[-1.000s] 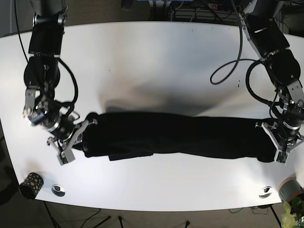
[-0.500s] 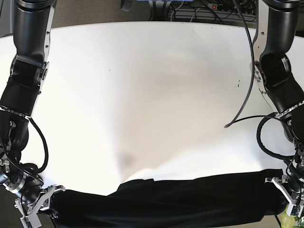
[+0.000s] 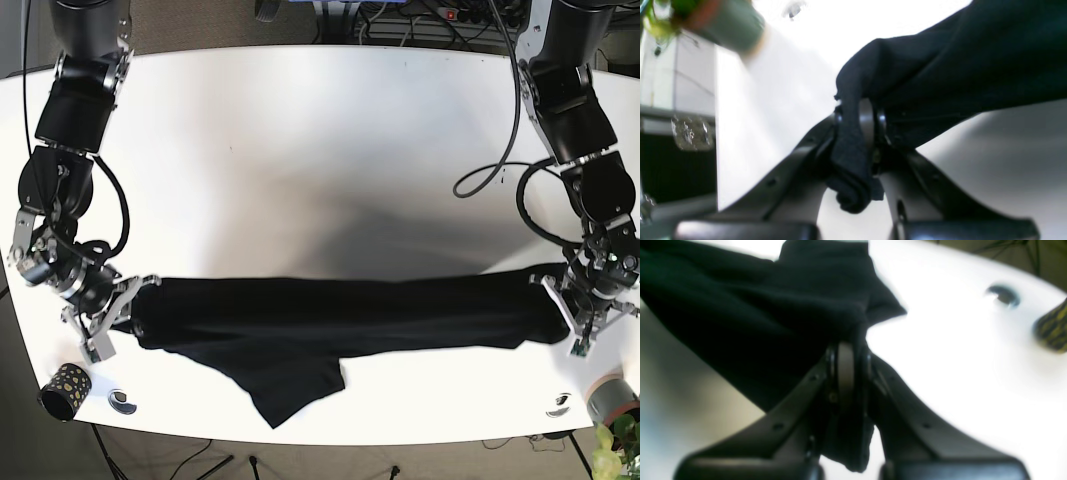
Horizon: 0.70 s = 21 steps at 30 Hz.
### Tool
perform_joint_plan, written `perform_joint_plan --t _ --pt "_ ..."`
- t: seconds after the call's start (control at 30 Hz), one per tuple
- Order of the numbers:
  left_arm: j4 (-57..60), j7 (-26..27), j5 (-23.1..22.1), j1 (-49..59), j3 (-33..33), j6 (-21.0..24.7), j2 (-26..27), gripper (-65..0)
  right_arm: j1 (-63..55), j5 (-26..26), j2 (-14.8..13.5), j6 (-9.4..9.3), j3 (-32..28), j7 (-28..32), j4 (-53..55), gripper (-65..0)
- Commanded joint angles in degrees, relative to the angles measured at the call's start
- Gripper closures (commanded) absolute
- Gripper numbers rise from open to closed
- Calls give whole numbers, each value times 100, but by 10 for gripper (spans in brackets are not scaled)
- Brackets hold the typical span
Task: Fold the T-shirt properly
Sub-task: 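Lay the stretched shirt flat on the table and open both grippers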
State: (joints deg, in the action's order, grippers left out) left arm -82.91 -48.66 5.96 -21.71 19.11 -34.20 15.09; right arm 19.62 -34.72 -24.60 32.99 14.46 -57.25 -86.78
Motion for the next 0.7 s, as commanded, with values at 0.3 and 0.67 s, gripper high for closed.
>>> perform_joint_plan --t 0.3,0.67 --pt "-1014 62 24 1525 36 66 -45 0 -1720 -5 284 -25 695 103 -944 0" --pt "-1427 361 24 2615 449 -137 -45 0 -3056 -14 486 -25 906 95 -1744 0"
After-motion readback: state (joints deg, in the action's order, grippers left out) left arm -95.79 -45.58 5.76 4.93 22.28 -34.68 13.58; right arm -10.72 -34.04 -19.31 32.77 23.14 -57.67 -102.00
